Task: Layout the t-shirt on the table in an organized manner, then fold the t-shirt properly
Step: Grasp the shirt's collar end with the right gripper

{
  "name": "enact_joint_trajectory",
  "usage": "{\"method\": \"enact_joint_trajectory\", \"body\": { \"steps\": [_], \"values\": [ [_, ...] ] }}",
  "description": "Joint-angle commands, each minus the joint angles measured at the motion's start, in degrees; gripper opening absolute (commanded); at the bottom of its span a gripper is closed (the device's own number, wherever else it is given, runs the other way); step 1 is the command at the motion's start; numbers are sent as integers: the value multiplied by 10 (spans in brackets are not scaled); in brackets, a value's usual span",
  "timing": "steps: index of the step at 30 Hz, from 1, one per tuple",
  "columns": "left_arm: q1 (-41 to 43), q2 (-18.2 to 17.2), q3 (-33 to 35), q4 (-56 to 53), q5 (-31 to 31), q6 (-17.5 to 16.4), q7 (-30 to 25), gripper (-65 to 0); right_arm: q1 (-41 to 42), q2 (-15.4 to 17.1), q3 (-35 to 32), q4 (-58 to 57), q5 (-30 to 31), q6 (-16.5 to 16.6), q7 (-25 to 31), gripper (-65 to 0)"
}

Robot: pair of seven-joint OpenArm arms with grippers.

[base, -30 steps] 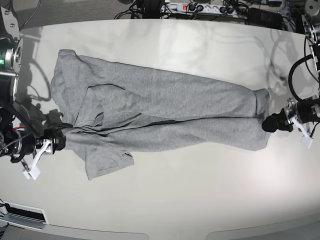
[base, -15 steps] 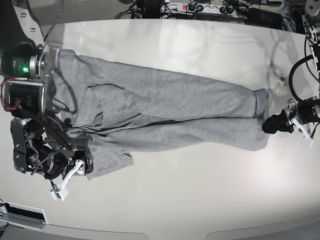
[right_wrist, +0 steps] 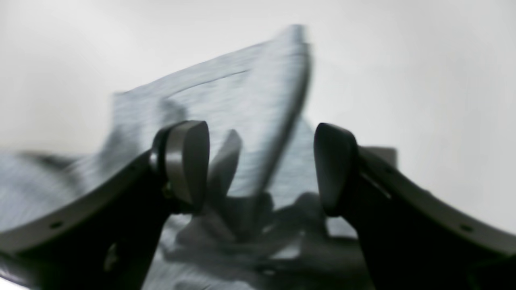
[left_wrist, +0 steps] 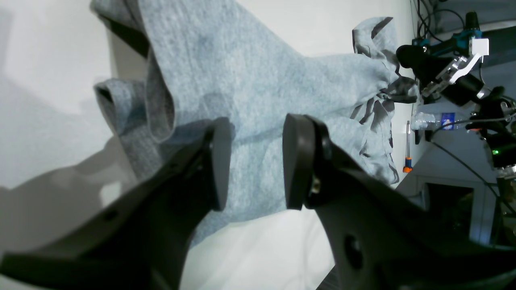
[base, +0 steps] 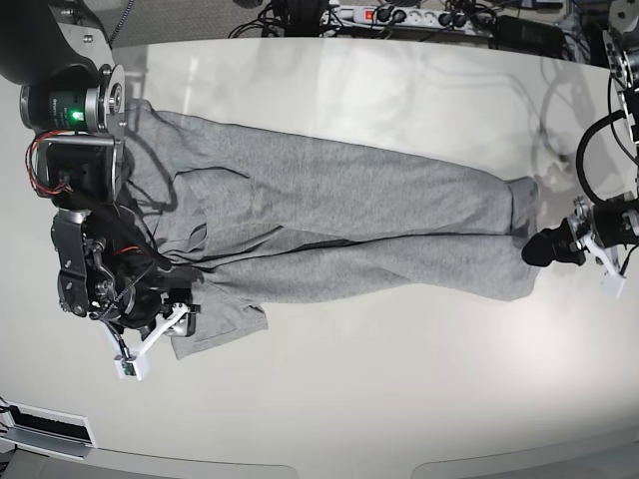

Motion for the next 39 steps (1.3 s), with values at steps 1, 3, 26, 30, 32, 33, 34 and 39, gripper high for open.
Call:
{"method": "enact_joint_trajectory", "body": {
  "steps": [1,3,26,30,32,33,34,39],
  "values": [
    [-13,-12,-3,8,-17,-5,-2,-414,18,2,2,7,-5,-9,21,-249],
    [-13,-12,-3,8,-18,-5,-2,-414,15,0,2,7,-14,-21,30,-312],
    [-13,-10,-3,8,-20,-5,-3,-414,-36,18,2,235,98,213,-103,-650],
    [-13,-10,-3,8,-20,-5,-3,-414,-105,35,2,363,162,213,-153,-650],
    [-13,-10,-3,8,-20,-5,-3,-414,-142,44,2,417,183,213,-172,-650],
    [-13,-10,-3,8,-20,-5,-3,-414,-160,47,2,439,192,213,-177,-650],
    [-13,-10,-3,8,-20,-5,-3,-414,-177,51,2,459,200,213,-185,-650],
    [-13,-10,-3,8,-20,-5,-3,-414,-255,68,2,553,240,213,-212,-650]
  ]
}}
